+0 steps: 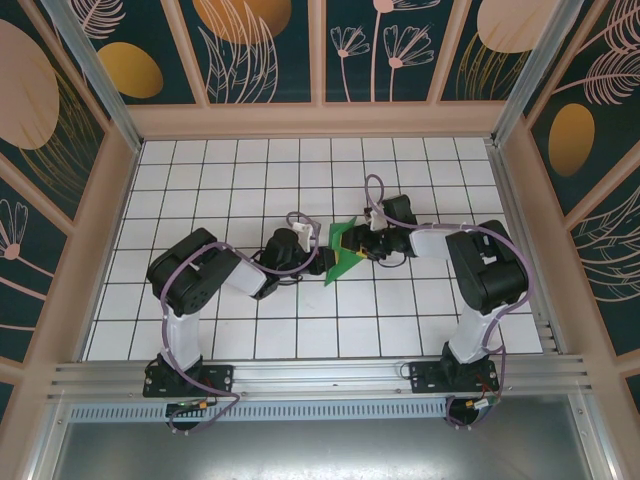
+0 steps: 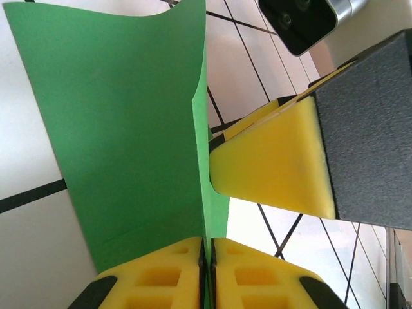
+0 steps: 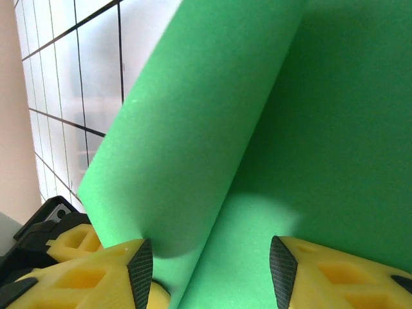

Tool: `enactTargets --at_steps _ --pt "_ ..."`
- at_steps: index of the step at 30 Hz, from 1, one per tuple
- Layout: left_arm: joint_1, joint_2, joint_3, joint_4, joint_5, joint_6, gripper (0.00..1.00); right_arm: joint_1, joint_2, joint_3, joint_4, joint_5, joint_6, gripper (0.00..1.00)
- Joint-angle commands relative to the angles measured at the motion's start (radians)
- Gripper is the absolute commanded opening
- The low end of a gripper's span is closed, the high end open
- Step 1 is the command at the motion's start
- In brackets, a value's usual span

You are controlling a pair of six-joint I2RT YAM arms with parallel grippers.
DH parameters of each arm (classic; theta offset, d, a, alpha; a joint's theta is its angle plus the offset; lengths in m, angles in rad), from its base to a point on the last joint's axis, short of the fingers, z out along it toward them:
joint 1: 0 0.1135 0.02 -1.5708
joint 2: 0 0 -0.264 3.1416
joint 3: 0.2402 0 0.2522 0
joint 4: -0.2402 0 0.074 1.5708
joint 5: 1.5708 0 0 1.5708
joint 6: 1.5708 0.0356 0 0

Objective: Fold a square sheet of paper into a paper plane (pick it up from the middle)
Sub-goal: Fourth fold the wing at the center of the table.

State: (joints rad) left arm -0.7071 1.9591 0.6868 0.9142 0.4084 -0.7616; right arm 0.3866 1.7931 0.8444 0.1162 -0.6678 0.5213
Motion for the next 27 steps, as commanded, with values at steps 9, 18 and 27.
enactTargets --at_steps 9,18,27 --pt "0.002 0.041 0.042 -0.037 0.039 -0.017 0.17 -0.007 0.040 0.031 -0.016 0.009 -0.024 0.53" --pt "0.002 0.051 0.072 -0.049 0.060 -0.025 0.24 -0.006 0.057 0.037 -0.050 0.055 0.001 0.54" --pt "0.001 -0.009 0.035 -0.055 0.035 -0.008 0.31 -0.003 0.065 0.047 -0.103 0.121 0.009 0.54"
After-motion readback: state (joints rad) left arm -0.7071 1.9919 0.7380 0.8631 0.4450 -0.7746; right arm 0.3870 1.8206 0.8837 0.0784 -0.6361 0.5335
